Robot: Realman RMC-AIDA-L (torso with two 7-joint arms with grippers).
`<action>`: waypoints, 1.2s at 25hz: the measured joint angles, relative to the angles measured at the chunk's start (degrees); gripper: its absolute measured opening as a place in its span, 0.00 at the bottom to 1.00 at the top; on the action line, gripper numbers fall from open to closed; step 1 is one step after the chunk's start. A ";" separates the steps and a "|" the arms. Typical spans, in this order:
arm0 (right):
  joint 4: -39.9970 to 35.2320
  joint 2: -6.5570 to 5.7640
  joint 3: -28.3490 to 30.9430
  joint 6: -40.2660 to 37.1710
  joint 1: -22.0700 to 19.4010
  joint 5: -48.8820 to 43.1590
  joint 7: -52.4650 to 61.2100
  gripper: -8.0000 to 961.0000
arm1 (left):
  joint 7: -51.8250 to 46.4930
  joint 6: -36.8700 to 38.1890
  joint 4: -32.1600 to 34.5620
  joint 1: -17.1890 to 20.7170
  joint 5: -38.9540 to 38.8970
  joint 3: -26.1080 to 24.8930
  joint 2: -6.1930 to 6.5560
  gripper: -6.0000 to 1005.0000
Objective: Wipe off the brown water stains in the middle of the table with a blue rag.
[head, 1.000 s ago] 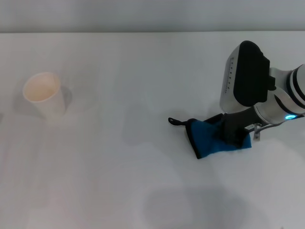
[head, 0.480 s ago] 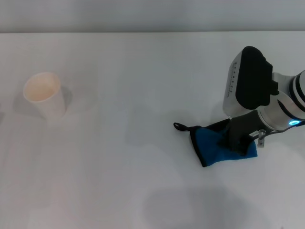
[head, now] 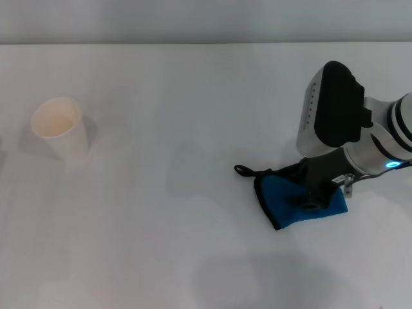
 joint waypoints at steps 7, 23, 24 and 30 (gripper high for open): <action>0.47 0.20 -1.69 2.87 0.32 0.45 0.08 0.64 | 0.00 -0.03 0.00 -0.05 0.00 -0.25 0.00 0.86; 1.05 0.01 8.77 12.01 -2.31 20.39 -1.57 0.85 | 0.00 -0.12 0.00 0.38 0.09 -0.80 0.10 0.86; 2.02 0.01 10.75 13.56 -3.12 26.09 -3.09 0.85 | 0.00 -0.12 0.00 0.38 0.09 -0.79 0.10 0.86; 17.59 -0.08 19.95 11.84 -4.88 68.81 -24.18 0.84 | 0.12 -0.22 -0.05 0.44 0.09 -0.74 0.14 0.86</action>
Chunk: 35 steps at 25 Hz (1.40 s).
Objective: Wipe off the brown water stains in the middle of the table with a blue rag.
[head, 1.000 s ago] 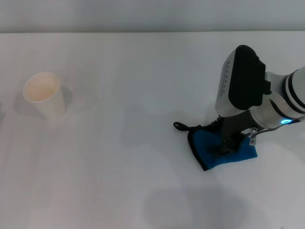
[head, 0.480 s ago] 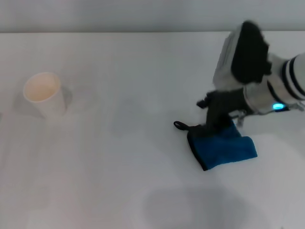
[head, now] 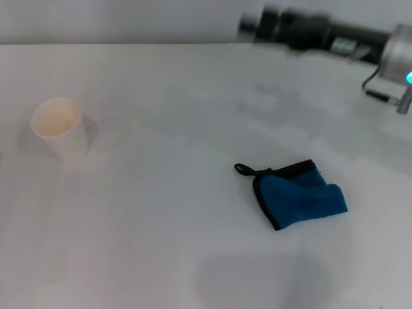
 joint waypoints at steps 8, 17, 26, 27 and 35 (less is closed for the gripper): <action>22.13 0.41 1.20 -2.05 0.27 38.03 -40.72 0.83 | 0.31 -0.06 -0.10 -0.13 0.17 0.57 -0.03 0.86; 37.85 0.78 -0.59 -0.15 2.62 61.36 -80.31 0.83 | 0.89 0.12 -0.50 -0.49 1.74 0.73 -0.08 0.86; 41.53 0.77 0.03 3.41 2.74 65.76 -80.24 0.83 | 2.29 0.42 -0.67 -0.59 2.86 0.74 -0.13 0.86; 41.56 0.77 0.03 3.49 2.74 66.06 -80.18 0.83 | 2.30 0.45 -0.68 -0.59 2.87 0.74 -0.14 0.86; 41.67 0.77 0.05 3.79 3.23 66.70 -79.97 0.83 | 2.34 0.84 -0.68 -0.59 3.01 0.74 -0.03 0.86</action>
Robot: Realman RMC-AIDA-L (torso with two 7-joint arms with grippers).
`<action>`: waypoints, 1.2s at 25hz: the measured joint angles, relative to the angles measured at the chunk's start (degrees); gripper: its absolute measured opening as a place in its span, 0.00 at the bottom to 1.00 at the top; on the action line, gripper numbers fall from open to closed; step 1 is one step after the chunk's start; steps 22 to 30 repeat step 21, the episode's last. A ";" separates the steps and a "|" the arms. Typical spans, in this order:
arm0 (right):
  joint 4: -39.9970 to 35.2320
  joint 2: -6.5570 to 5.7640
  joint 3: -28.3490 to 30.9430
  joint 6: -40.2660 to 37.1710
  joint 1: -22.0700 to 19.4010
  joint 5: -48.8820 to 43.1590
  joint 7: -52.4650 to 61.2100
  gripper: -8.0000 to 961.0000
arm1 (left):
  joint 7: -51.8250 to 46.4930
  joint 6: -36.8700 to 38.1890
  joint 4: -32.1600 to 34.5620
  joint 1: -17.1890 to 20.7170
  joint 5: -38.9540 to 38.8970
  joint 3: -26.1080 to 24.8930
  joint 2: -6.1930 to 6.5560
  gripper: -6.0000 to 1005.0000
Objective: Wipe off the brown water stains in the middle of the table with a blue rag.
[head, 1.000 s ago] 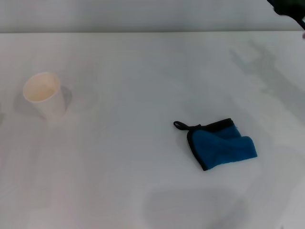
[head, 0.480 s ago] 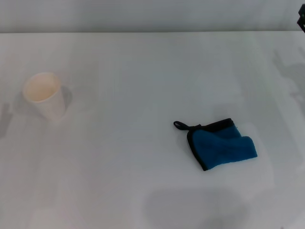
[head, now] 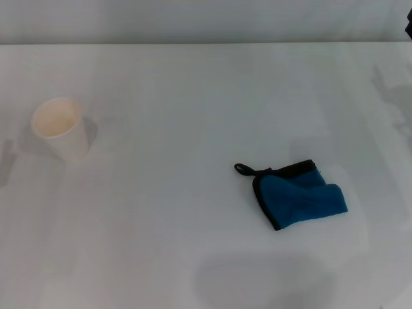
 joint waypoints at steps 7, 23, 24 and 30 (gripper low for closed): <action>0.04 0.00 -0.05 0.32 -0.11 0.06 0.00 0.83 | 0.00 0.02 -0.06 0.15 0.34 0.05 -0.01 0.86; 0.10 0.00 0.01 0.09 -0.34 0.21 0.06 0.83 | -0.25 -0.45 -0.06 -0.09 1.59 0.09 -0.19 0.86; 0.10 0.00 0.01 0.09 -0.34 0.21 0.06 0.83 | -0.25 -0.45 -0.06 -0.09 1.59 0.09 -0.19 0.86; 0.10 0.00 0.01 0.09 -0.34 0.21 0.06 0.83 | -0.25 -0.45 -0.06 -0.09 1.59 0.09 -0.19 0.86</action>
